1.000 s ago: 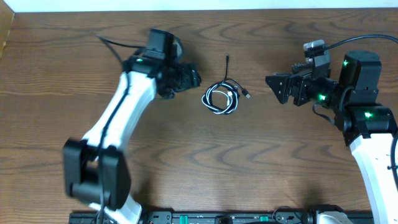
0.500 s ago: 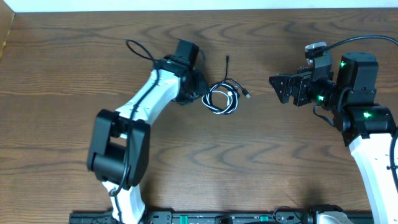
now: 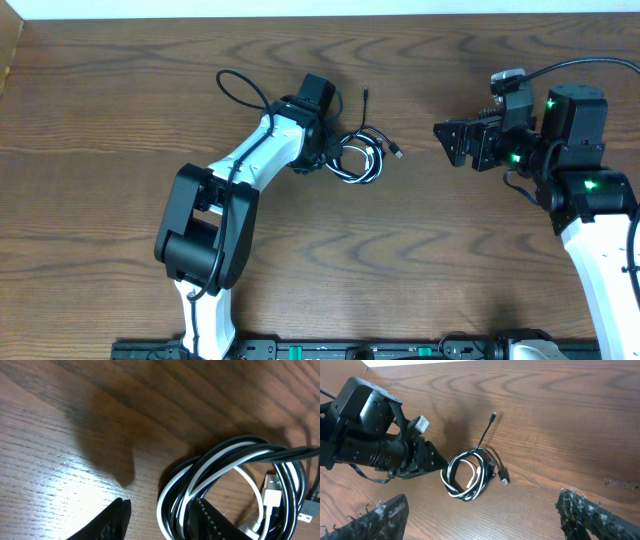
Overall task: Untangle cables
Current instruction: 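Grasp the cable coil with the left gripper and lift it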
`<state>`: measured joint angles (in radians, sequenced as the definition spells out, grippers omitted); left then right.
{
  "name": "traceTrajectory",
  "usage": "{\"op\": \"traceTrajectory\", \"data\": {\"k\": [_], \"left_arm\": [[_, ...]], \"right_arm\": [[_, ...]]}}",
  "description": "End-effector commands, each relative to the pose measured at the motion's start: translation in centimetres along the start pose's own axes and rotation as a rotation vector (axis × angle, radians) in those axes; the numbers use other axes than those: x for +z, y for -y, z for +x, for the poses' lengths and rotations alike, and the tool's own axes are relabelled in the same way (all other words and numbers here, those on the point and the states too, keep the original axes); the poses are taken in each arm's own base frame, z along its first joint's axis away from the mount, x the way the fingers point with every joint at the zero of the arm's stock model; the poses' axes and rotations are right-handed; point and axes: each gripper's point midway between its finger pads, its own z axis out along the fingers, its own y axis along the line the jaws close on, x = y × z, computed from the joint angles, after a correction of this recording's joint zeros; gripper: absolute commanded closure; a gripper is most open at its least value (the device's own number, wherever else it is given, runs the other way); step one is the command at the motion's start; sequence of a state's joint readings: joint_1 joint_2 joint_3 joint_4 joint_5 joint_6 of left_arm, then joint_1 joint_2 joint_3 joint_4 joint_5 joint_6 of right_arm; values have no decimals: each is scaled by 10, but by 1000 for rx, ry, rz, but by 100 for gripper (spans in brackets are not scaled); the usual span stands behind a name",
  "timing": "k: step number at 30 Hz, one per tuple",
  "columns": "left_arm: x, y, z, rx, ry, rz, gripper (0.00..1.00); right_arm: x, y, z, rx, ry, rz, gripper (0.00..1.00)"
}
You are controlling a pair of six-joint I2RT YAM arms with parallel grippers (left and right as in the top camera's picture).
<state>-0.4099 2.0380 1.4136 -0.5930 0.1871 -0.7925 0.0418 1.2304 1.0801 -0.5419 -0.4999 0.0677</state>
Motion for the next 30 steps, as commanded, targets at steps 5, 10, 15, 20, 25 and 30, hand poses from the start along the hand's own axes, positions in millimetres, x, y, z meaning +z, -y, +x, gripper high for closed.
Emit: {"op": "traceTrajectory", "data": {"k": [5,10,15,20,25,30], "left_arm": [[24,-6,17,7,-32,-62,65],[28,-6,23,27,-28,-85,67],[43,-19,33,6,-35,-139,70],[62,-31,48,-9,-74,-189,91],[68,-33,55,4,-86,-203,93],[62,-15,49,140,-88,-129,93]], "right_arm": [[-1,-5,-5,-6,7,-5,9],[-1,-5,-4,-4,4,-4,9],[-1,-5,-4,-4,3,-4,9],[-1,-4,-3,-2,0,-4,9],[0,-4,-2,2,-6,-4,9],[4,-2,0,8,-18,-3,9]]}}
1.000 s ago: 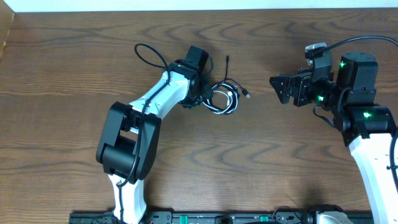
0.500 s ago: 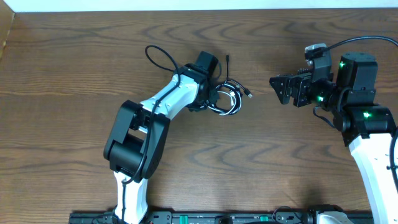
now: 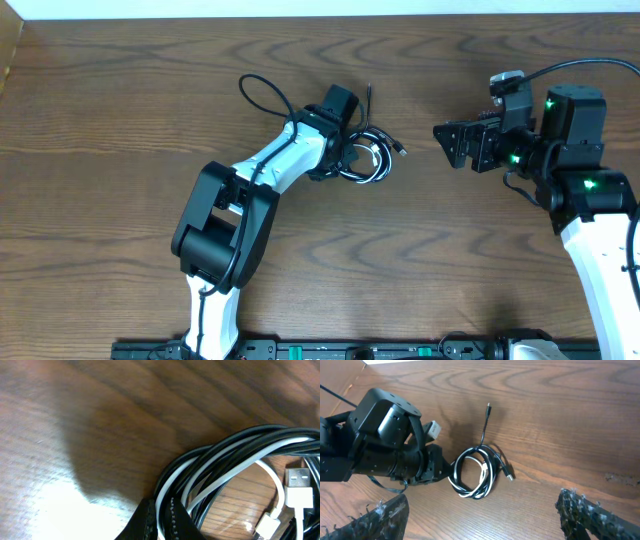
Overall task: Untangle cables
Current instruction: 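Grasp the cable coil with the left gripper and lift it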
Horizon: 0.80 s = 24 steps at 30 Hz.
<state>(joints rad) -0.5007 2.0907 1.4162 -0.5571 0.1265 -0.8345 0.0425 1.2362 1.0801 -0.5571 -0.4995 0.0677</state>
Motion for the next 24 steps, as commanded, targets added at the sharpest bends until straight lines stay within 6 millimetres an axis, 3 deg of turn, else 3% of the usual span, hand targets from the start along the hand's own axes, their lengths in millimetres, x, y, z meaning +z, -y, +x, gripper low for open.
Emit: {"op": "traceTrajectory", "data": {"k": [1,4,7,10,16,24], "left_arm": [[35,-19,26,134,-110,-50,92],[10,13,22,260,-118,107,93],[-27,44,18,358,-94,273,93],[-66,61,14,372,-65,386,93],[-127,77,10,385,-43,553,92],[-159,86,9,331,-95,697,93]], "right_arm": [[2,-2,-4,4,-1,-4,9],[6,-1,-3,29,-6,-4,9],[10,1,-3,48,-9,-6,11],[13,1,-3,64,-15,-15,12],[24,0,4,99,-49,-25,16],[47,-17,23,136,-132,-60,22]]}}
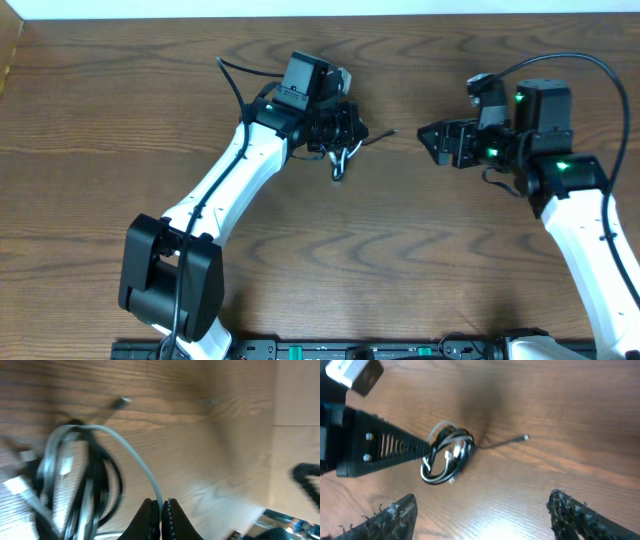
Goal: Untangle cables
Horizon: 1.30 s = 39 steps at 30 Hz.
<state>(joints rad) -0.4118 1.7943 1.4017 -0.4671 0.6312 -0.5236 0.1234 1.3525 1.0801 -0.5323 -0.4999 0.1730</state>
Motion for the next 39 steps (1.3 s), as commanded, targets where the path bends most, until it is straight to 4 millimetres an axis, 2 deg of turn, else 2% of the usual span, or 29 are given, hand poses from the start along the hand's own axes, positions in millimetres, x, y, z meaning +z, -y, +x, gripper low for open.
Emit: {"op": "traceTrajectory", "data": {"k": [1,10,18,21,25,31,35,37,39], "left_arm": [[-10,21,1,-33,-44,138,93],[-29,52,-12,-73,-71,354,92],[-42,80,-22,-145,-89,486,92],[-44,85,-26,-174,-87,503,93],[-45,86,-30,-228,-85,504,93],[-44,86,-31,-316,-101,499,93],[-44,86,-31,-354,-113,498,92],[-45,86,-30,-354,-115,499,93],[-44,86,-30,-353,-115,499,93]], "right_arm": [[11,-7,2,53,-31,-17,23],[44,-5,22,101,-122,-26,21],[60,-16,25,20,-133,-62,23],[60,-25,22,-14,-124,-109,26],[56,-47,12,-60,-87,-234,31],[53,-55,-10,-116,5,-254,31],[55,-52,-17,-130,35,-226,42],[55,-49,-21,-136,52,-204,53],[56,-46,-26,-144,76,-182,58]]}}
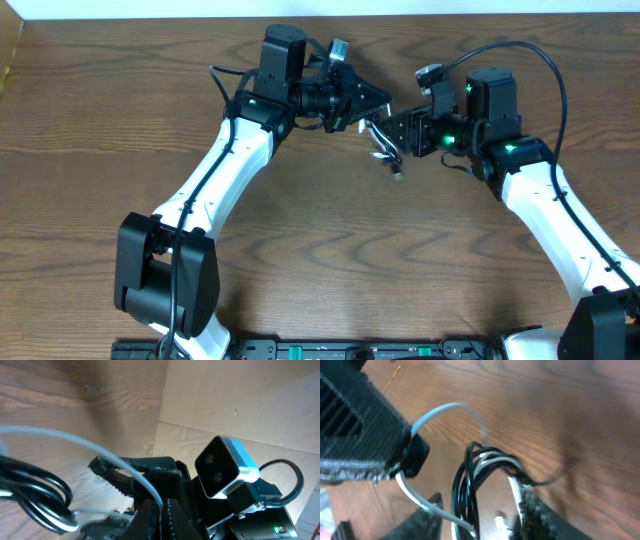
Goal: Untangle cables
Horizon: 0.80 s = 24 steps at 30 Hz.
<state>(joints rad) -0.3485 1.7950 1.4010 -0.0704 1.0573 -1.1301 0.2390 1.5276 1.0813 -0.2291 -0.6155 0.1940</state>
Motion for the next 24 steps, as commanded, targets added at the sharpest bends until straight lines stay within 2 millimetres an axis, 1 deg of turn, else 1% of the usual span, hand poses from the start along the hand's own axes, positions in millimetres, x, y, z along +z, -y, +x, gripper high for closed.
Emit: {"op": "traceTrajectory", "data": {"k": [1,4,6,8,9,10,11,13,15,17,18,19,21,24], "left_arm": [[-2,7,4,-13,-20,19,93],[3,8,10,-7,-34,16,92],[10,9,17,1,-52,13,93],[13,9,20,4,-56,11,93],[13,9,20,5,-55,9,93],[13,9,20,5,-55,10,93],[13,9,20,14,-55,10,93],[11,9,17,58,-48,11,92],[8,7,11,124,-25,7,92],[4,3,4,205,3,-6,77],[3,0,1,230,17,-21,75],[1,-7,-4,238,38,-50,74],[-2,-23,-11,227,79,-121,63],[-8,-52,-19,248,134,-259,54]], "right_arm": [[-4,-2,-16,-41,49,28,59],[-4,-3,-19,-41,60,24,59],[-3,-5,-17,-39,55,21,61],[-3,-4,-17,-37,53,22,66],[-3,-4,-17,-37,53,22,73],[-3,-4,-17,-36,54,23,85],[-3,-2,-17,-34,56,28,99],[-6,7,-18,29,63,76,99],[-11,22,-18,124,73,146,99],[-18,33,-16,202,83,213,99],[-22,36,-16,228,89,243,99],[-27,39,-14,246,93,273,99],[-37,41,-12,253,95,321,99],[-50,47,-4,276,80,393,99]]}}
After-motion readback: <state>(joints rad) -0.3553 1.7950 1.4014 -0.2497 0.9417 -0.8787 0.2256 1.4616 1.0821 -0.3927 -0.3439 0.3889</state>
